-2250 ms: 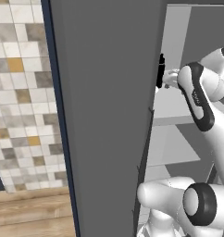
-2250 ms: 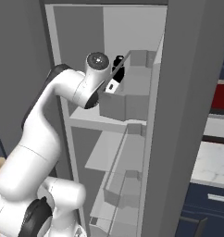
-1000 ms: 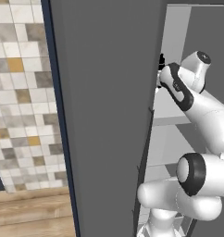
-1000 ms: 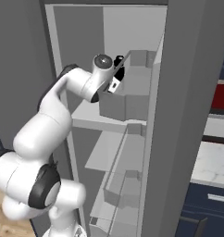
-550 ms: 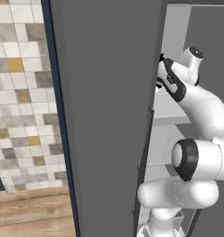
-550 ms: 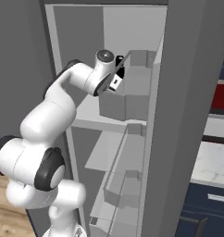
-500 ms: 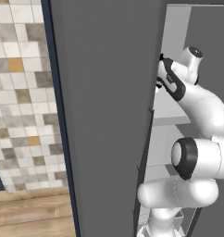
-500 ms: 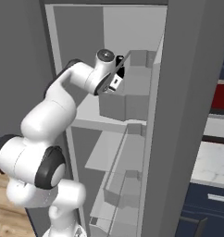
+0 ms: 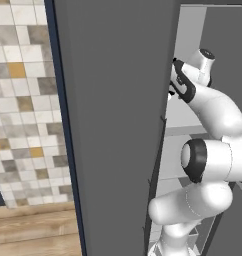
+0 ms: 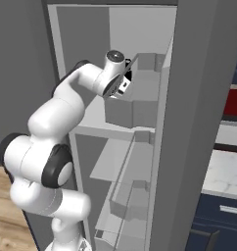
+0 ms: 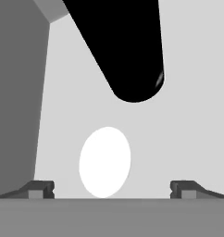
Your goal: Pick the egg and butter from the fridge and place them by the bowl for mixing.
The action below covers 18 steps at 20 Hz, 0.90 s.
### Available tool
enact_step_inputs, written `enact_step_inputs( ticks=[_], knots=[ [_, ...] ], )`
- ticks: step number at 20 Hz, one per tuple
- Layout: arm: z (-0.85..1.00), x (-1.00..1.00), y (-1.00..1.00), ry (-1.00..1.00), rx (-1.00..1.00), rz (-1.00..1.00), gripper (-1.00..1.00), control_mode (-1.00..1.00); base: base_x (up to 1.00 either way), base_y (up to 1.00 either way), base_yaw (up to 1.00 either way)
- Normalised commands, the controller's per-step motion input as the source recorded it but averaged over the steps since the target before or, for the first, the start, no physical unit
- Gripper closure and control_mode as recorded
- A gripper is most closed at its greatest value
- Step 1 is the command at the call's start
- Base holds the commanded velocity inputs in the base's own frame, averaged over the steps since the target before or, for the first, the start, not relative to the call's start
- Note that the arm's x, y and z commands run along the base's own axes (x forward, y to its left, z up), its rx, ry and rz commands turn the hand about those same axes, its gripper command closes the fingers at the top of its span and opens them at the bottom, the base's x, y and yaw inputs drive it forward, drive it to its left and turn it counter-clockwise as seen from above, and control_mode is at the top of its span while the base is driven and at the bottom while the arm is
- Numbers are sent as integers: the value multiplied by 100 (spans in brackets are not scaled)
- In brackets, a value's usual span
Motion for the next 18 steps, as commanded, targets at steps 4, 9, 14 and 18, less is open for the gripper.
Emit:
enact_step_inputs(
  ticks=[4,9,14,18],
  knots=[
    [-17,0,0,0,0,0,-100,-100,0,0,0],
    [-15,1,1,0,0,0,-100,-100,0,0,0],
    [-7,13,8,0,0,0,-100,-100,0,0,0],
    [-1,26,18,0,0,0,-100,-100,0,0,0]
  ],
)
